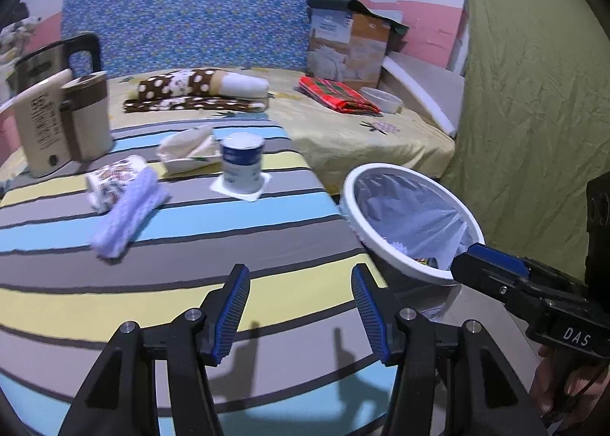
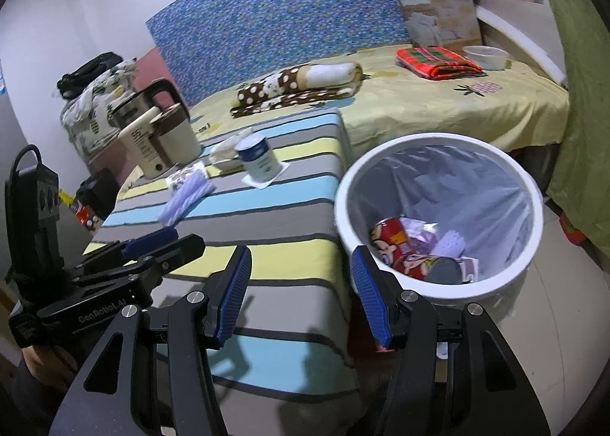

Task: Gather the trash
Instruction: 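Move both tools back toward the remaining trash on the table, then grasp the white foam net with the left gripper while the right grasps the white yogurt cup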

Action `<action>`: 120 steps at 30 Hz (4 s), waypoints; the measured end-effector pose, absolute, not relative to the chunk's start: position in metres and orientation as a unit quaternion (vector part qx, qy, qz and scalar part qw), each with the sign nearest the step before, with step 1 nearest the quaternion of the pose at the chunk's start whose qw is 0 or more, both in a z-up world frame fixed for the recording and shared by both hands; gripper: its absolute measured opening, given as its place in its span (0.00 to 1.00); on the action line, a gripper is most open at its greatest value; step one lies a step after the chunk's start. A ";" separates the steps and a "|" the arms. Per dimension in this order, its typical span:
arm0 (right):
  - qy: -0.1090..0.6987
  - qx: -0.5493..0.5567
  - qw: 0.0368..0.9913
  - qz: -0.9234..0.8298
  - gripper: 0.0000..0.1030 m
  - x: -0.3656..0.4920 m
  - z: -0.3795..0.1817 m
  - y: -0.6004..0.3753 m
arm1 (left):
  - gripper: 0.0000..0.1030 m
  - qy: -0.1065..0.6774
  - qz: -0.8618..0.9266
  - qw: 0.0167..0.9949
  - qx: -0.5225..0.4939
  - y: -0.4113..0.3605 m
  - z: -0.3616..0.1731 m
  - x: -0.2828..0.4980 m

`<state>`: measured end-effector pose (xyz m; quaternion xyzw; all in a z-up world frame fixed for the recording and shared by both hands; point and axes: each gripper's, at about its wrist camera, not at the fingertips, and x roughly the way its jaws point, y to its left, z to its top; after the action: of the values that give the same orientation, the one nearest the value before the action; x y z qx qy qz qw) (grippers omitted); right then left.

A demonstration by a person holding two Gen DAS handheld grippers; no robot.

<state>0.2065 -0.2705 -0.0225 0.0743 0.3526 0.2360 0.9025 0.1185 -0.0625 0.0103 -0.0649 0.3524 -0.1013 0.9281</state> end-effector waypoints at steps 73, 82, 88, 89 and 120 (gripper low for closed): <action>0.383 0.005 0.885 0.264 0.55 0.316 -0.033 -0.159 | 0.28 0.395 0.033 0.917 -0.042 0.059 -0.032 0.219; 0.382 -0.014 0.888 0.255 0.55 0.339 -0.036 -0.149 | 0.28 0.390 0.028 0.919 -0.056 0.063 -0.032 0.219; 0.380 -0.022 0.890 0.252 0.55 0.347 -0.036 -0.143 | 0.28 0.389 0.028 0.919 -0.056 0.065 -0.032 0.218; 0.381 -0.021 0.889 0.253 0.55 0.347 -0.036 -0.143 | 0.27 0.389 0.028 0.919 -0.055 0.065 -0.032 0.218; 0.359 0.027 0.889 0.283 0.54 0.261 -0.012 -0.190 | 0.26 0.368 0.017 0.928 -0.058 0.018 -0.001 0.150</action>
<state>0.2614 -0.1897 -0.0115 0.0271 0.3589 0.2835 0.8889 0.1497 0.0179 -0.0011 -0.0577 0.3675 0.0168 0.9281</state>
